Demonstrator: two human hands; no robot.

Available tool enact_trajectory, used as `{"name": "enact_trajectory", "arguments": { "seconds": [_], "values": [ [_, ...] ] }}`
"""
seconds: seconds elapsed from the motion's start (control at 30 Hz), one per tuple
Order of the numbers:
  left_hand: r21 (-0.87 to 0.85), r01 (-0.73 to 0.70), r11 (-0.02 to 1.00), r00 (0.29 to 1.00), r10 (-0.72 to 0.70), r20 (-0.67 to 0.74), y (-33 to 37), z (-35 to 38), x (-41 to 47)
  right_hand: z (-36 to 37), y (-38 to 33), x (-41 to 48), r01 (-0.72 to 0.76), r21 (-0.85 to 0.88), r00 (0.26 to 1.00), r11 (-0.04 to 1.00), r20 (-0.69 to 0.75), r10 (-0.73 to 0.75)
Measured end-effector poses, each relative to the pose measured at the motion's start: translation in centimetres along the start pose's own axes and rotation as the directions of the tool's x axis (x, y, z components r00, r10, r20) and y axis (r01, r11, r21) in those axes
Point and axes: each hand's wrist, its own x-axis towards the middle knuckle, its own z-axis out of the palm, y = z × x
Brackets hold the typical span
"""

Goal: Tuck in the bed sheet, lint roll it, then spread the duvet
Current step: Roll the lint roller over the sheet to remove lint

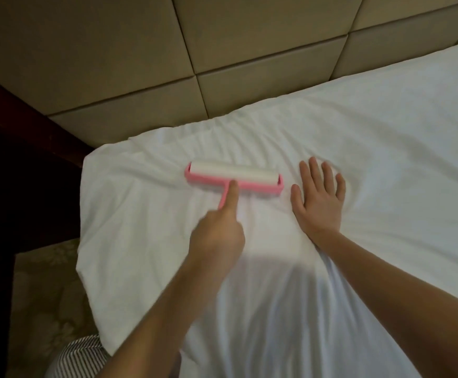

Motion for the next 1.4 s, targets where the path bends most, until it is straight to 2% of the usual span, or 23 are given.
{"name": "enact_trajectory", "arguments": {
  "seconds": [0.1,0.2,0.37,0.43,0.53,0.63,0.8,0.83,0.93,1.07,1.23,1.33,1.4],
  "values": [
    [-0.056,-0.068,0.996,0.994,0.063,-0.086,1.2,-2.3,6.8,0.0,0.0,-0.1,-0.002,0.003,1.000,1.000,0.002,0.002],
    [-0.164,-0.103,0.981,0.992,0.090,-0.084,2.9,-3.2,10.5,0.0,0.1,-0.1,0.005,0.021,1.000,1.000,-0.009,-0.005],
    [-0.110,-0.034,0.993,0.996,0.025,-0.083,2.1,-0.6,4.6,0.1,0.1,0.0,0.009,0.014,1.000,1.000,-0.013,-0.008],
    [-0.082,-0.002,0.997,1.000,0.001,-0.017,1.0,0.7,1.1,0.1,0.1,-0.1,0.017,0.013,1.000,1.000,-0.007,-0.017],
    [-0.064,0.002,0.998,1.000,-0.003,-0.014,0.8,1.3,0.2,0.1,0.1,-0.1,0.014,0.013,1.000,1.000,-0.007,-0.014],
    [-0.136,-0.061,0.989,0.995,0.049,-0.090,1.1,0.0,3.9,0.1,0.1,-0.2,0.010,0.013,1.000,1.000,-0.008,-0.010],
    [-0.390,-0.153,0.908,0.988,0.128,-0.090,1.8,-2.4,8.1,0.1,0.2,-0.1,0.007,0.019,1.000,1.000,0.006,-0.007],
    [-0.376,-0.146,0.915,0.989,0.122,-0.087,2.0,-2.7,7.7,0.2,0.2,-0.1,0.008,0.021,1.000,1.000,0.006,-0.008],
    [-0.153,-0.061,0.986,0.997,0.052,-0.060,1.4,-2.0,3.9,0.1,0.2,-0.1,0.012,0.029,1.000,0.999,-0.001,-0.012],
    [0.015,0.030,0.999,0.997,-0.031,0.064,0.7,0.2,-2.8,0.1,0.2,-0.1,0.012,0.021,1.000,1.000,0.001,-0.012],
    [-0.053,-0.064,0.997,0.995,0.060,-0.075,1.4,-1.5,4.4,0.0,0.2,-0.2,0.015,0.029,1.000,0.999,0.004,-0.015],
    [-0.160,-0.100,0.982,0.993,0.088,-0.081,2.9,-3.0,8.0,0.1,0.2,-0.2,0.013,0.030,1.000,0.999,0.000,-0.013],
    [-0.132,-0.090,0.987,0.992,0.078,-0.094,3.1,-2.3,6.8,0.1,0.2,-0.2,0.019,0.028,1.000,0.999,0.005,-0.019]
  ]
}}
